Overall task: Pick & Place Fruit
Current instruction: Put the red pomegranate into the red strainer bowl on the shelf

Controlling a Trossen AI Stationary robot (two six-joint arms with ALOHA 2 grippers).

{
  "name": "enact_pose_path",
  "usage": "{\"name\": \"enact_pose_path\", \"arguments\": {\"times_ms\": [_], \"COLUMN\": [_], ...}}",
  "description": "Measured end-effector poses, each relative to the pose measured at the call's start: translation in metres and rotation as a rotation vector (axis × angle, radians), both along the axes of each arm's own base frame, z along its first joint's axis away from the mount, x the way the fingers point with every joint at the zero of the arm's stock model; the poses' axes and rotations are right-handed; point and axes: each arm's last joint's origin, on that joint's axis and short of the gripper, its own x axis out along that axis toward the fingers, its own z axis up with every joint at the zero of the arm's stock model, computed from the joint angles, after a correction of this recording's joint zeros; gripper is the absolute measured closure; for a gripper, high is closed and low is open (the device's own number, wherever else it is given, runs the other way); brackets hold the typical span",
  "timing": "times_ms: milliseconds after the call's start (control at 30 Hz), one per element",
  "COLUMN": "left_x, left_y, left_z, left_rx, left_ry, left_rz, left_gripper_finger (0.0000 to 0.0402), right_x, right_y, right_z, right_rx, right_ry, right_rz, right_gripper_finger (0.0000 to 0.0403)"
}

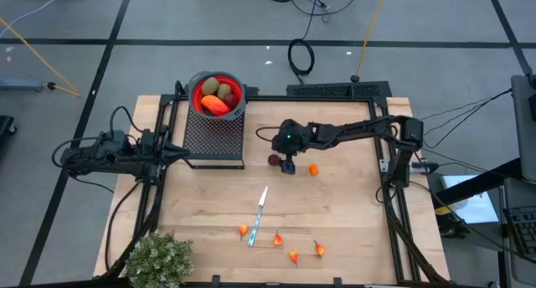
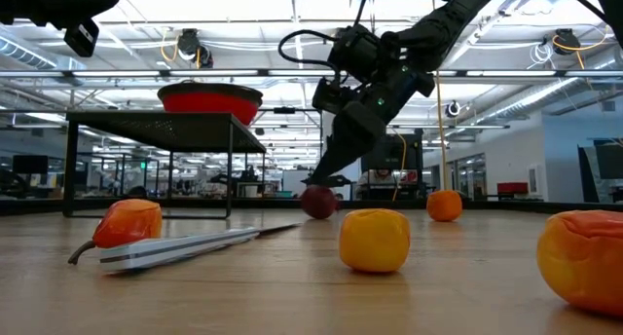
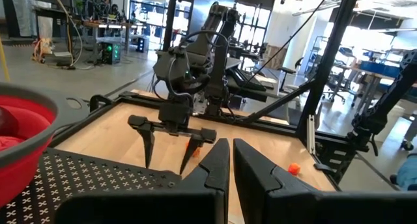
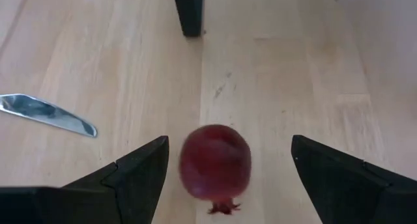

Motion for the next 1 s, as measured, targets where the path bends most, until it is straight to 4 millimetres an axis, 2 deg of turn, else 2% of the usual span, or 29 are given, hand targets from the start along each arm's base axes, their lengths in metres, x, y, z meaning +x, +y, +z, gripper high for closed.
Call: {"name": "enact_pose_path", "arguments": {"times_ms": [167, 333, 533, 1000], "left_x": [0.000, 0.000, 0.000, 0.000], "left_y": [0.000, 0.000, 0.000, 0.000], "left_z": [0.000, 0.000, 0.000, 0.000], "left_rx": [0.000, -0.002, -0.028, -0.031], "left_ry": [0.000, 0.000, -0.001, -0.001], "left_rz": [0.000, 0.000, -0.001, -0.001], "left_gripper_finger": [0.0382, 0.0382, 0.0382, 0.0382], "right_x": [0.001, 0.003, 0.009, 0.010], "right_y": [0.003, 0.004, 0.002, 0.002], "right_z": [-0.001, -0.024, -0.037, -0.037], "right_rx": [-0.003, 0.018, 0.011, 0.009], "right_ry": [-0.001, 0.064, 0.055, 0.047], "right_rz": [0.035, 0.033, 0.033, 0.033], "right_gripper_finger": [0.0085, 0.0085, 0.0085, 0.0085]}}
